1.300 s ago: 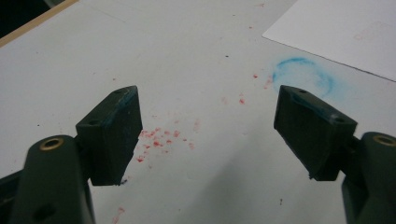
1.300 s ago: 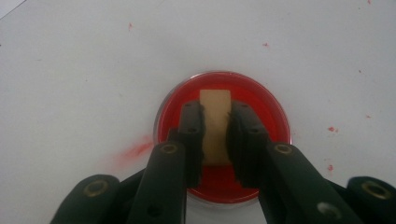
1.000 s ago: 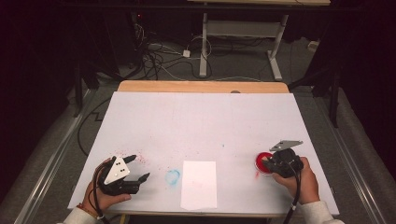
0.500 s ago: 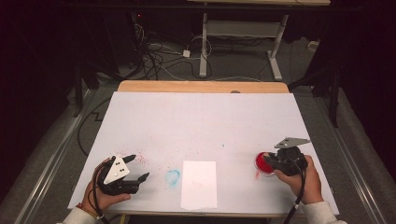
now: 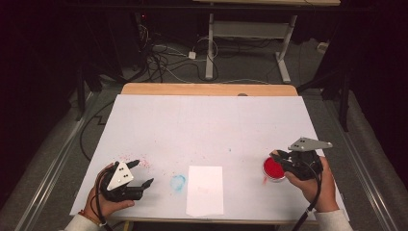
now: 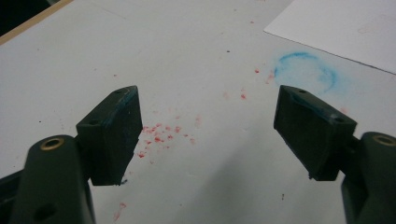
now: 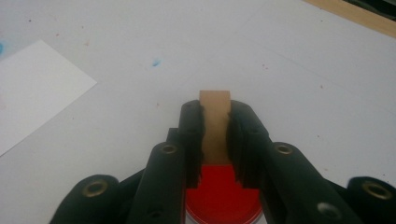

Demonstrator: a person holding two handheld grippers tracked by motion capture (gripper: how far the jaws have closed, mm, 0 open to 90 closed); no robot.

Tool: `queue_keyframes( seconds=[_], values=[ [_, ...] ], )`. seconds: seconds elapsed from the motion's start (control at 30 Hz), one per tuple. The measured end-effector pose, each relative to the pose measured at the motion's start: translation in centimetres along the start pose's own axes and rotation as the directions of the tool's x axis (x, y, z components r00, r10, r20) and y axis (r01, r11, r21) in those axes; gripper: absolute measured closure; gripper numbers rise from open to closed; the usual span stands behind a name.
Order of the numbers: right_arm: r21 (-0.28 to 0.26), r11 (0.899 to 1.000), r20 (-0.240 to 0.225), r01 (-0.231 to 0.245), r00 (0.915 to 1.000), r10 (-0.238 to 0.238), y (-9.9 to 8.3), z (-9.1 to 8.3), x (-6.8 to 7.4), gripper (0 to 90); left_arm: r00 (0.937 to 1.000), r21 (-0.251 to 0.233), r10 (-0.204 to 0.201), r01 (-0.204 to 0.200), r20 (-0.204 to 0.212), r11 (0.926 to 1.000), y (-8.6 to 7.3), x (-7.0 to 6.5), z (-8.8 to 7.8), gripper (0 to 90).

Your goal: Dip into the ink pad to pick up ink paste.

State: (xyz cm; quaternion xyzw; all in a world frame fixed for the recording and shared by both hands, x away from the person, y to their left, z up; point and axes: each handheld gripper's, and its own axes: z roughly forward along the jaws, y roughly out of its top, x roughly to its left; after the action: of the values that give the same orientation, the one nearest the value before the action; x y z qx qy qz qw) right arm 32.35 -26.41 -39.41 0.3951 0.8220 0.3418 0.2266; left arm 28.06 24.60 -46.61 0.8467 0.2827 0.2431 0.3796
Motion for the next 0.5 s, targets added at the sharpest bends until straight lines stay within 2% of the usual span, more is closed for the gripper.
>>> queue_keyframes(
  seconds=[0.17,0.5],
  values=[
    [-0.025,1.000,-0.006,0.011,0.9999,-0.011,0.3,-0.5,0.3,76.1,0.9999,-0.003,0.012,-0.012,-0.004,0.9999,0.0,0.0,0.0,23.1],
    [-0.064,0.997,-0.039,0.034,0.9986,-0.037,0.8,-0.8,1.4,76.1,0.9999,-0.001,0.013,-0.013,-0.002,0.9999,0.1,0.0,0.1,23.1]
  ],
)
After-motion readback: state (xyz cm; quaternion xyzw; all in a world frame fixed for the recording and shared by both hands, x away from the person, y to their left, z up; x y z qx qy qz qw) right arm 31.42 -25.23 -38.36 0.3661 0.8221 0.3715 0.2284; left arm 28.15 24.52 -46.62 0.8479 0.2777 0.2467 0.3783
